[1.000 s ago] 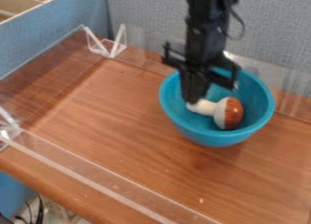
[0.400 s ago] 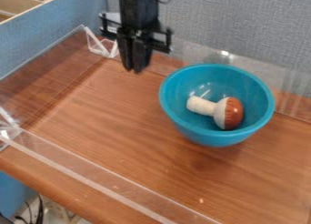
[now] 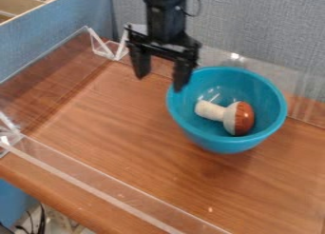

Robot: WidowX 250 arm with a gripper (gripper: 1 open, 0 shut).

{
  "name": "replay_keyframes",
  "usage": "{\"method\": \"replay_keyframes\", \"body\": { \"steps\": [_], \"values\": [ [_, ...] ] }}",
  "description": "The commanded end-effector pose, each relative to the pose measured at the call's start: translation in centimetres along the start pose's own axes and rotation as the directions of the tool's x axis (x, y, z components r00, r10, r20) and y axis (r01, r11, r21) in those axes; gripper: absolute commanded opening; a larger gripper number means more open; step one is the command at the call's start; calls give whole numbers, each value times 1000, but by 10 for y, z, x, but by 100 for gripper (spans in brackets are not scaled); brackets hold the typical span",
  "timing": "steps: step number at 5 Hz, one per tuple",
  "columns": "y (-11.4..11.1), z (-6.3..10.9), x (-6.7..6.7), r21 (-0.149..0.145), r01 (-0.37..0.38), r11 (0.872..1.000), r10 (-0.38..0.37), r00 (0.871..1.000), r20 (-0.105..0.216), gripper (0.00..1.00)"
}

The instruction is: Remove the mushroom from inside the blue bowl and put it on the table

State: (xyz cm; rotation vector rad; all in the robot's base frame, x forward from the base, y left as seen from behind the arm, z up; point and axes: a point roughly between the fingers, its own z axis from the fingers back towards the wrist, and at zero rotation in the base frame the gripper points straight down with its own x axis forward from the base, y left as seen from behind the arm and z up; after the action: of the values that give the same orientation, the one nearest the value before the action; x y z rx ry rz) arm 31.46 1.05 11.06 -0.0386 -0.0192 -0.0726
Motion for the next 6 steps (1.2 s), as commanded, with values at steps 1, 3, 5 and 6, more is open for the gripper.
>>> {"method": "replay_keyframes", "body": {
  "steps": [1, 3, 5, 6],
  "values": [
    [-21, -2, 12, 0, 45, 999, -45, 998, 38, 100],
    [-42, -42, 27, -5, 85, 996, -85, 996, -11, 100],
    [-42, -58, 37, -5, 80, 997, -80, 996, -36, 0],
    [-41, -57, 37, -7, 87, 996, -87, 996, -36, 0]
  ]
}}
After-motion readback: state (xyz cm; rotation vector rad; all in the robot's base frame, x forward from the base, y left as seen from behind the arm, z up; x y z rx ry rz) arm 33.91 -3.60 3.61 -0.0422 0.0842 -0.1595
